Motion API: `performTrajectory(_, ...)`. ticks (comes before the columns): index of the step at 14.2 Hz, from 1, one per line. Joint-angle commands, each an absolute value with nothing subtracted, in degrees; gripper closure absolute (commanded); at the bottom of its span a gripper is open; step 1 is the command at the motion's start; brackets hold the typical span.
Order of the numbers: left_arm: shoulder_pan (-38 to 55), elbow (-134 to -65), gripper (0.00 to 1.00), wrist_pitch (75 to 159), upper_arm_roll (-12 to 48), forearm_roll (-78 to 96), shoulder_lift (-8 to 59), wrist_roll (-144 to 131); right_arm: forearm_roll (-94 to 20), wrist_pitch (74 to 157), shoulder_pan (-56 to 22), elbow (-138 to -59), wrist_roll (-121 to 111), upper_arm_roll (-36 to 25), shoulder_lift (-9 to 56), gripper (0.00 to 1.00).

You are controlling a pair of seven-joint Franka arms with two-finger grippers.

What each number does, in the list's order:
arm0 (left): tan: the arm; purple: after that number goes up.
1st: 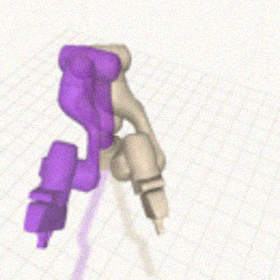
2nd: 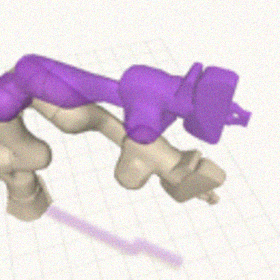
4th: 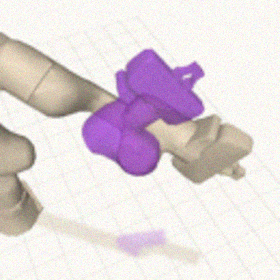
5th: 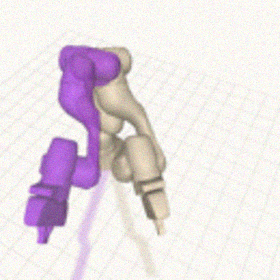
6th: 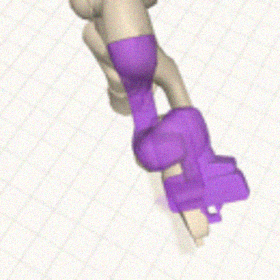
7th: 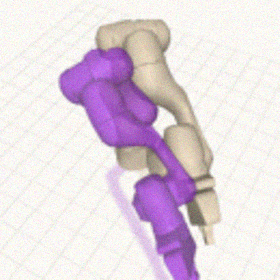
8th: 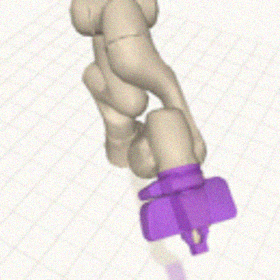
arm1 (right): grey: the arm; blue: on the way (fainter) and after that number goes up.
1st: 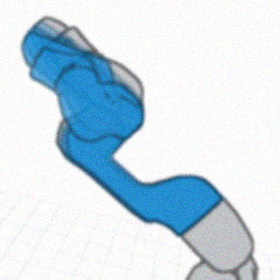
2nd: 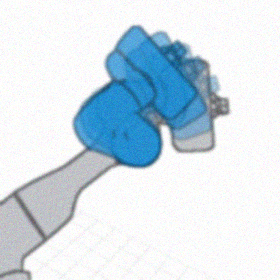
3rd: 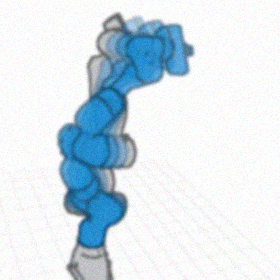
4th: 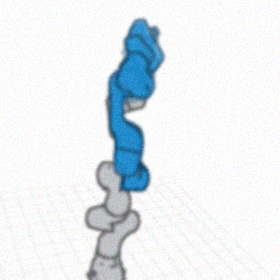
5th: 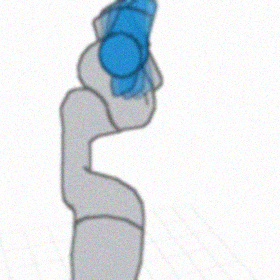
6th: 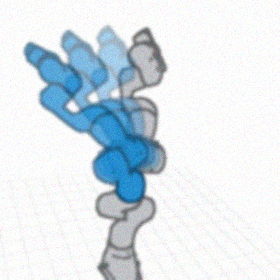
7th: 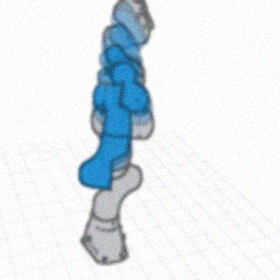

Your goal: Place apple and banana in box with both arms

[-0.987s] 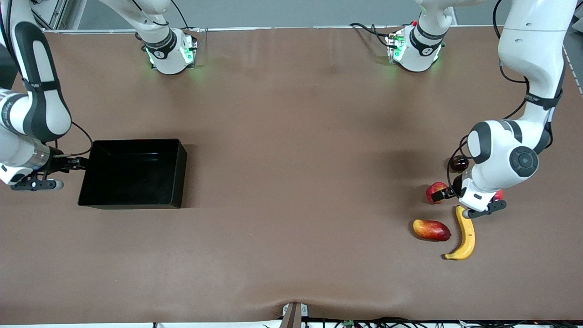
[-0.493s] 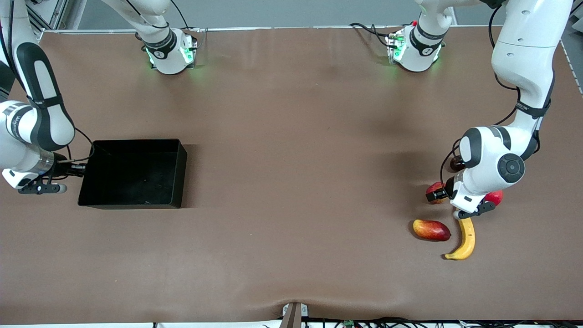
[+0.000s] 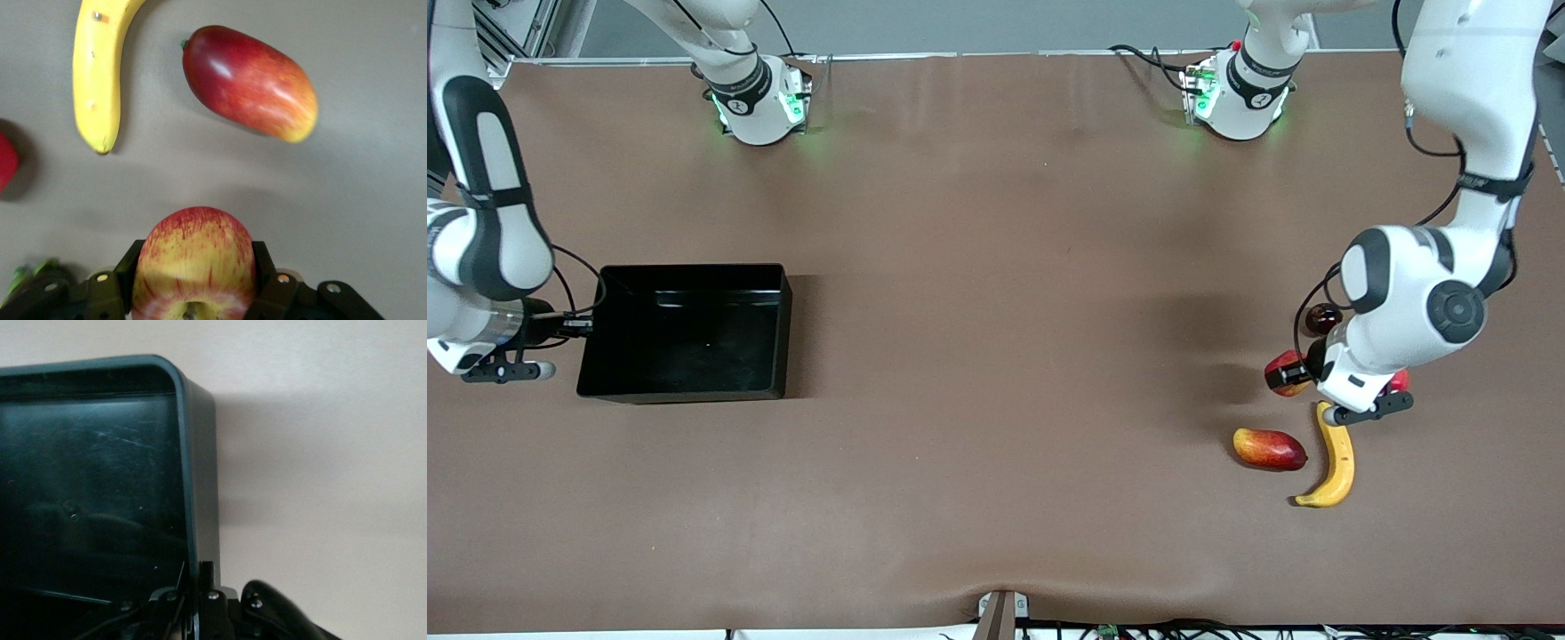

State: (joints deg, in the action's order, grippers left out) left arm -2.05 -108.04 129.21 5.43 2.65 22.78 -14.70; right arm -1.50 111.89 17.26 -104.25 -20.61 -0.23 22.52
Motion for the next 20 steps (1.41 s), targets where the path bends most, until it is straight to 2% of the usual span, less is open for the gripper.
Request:
performTrajectory(1, -2.11, -109.34, 1.00, 123.85, 6.94, 3.43, 16.80, -15.03, -2.90, 101.45, 13.81, -98.45, -16.37, -0.18, 20.49, 1.00)
performTrajectory(3, -2.02, -108.55, 1.00, 121.74, 7.38, 3.86, 15.03, -16.16, -3.07, 98.45, 9.60, -98.35, -13.90, -0.09, 18.12, 1.00)
performTrajectory(5, -2.11, -106.80, 1.00, 118.49, 11.40, 4.04, 14.94, -21.76, -5.96, 95.73, 5.21, -98.44, -8.90, -0.09, 16.79, 1.00)
performTrajectory(8, -1.85, -104.86, 1.00, 117.69, 15.89, 3.96, 15.38, -29.34, -7.73, 95.97, -4.62, -98.53, -0.20, -0.09, 16.08, 1.00)
performTrajectory(12, -1.15, -103.98, 1.00, 117.69, 19.50, 3.52, 16.52, -32.25, -12.81, 102.55, -14.66, -98.70, 4.12, -0.09, 17.22, 1.00)
performTrajectory(16, 4.82, -102.22, 1.00, 118.47, 19.69, 3.34, 19.50, -37.16, -19.85, 108.96, -22.30, -98.61, 6.22, -0.18, 21.17, 1.00)
performTrajectory(20, 10.62, -100.81, 1.00, 121.71, 19.51, 2.11, 24.86, -44.63, -20.21, 117.40, -30.48, -98.26, 16.41, -0.18, 25.21, 1.00)
